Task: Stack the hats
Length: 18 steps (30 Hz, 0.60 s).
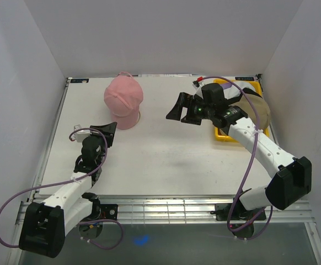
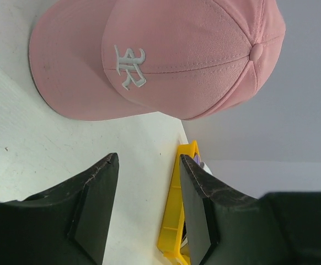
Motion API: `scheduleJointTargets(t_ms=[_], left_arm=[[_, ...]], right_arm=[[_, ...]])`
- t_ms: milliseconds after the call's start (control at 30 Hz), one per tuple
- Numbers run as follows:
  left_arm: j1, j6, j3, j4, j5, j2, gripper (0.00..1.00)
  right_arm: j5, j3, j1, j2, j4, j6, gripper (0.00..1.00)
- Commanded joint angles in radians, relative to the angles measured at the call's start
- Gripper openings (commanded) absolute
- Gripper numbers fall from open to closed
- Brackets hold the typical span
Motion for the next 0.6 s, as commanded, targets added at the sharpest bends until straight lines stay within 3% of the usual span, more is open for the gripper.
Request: scheduleJointTargets(t_ms=[0, 200, 367, 567], left_arm=[[-0.006, 0.031, -0.008, -0.015, 0.018, -0.015, 0.58], [-0.006, 0.097, 0.043, -0.077, 0.046, -0.038, 0.59], [-0.014, 0.238, 0.13, -0.154, 0.142, -0.053, 0.59], [-0.115, 0.381, 0.29, -0.251, 0.161, -0.034, 0.59]], right_arm=[[0.024, -0.002, 0.006, 0.005, 0.028, -0.021, 0.94], [0.059, 0.024, 0.006, 0.013, -0.013, -0.056, 0.94], [0.185, 0.096, 0.0, -0.021, -0.142, -0.106, 0.93], [0.22, 0.102, -0.106, -0.116, -0.248, -0.149, 0.93]])
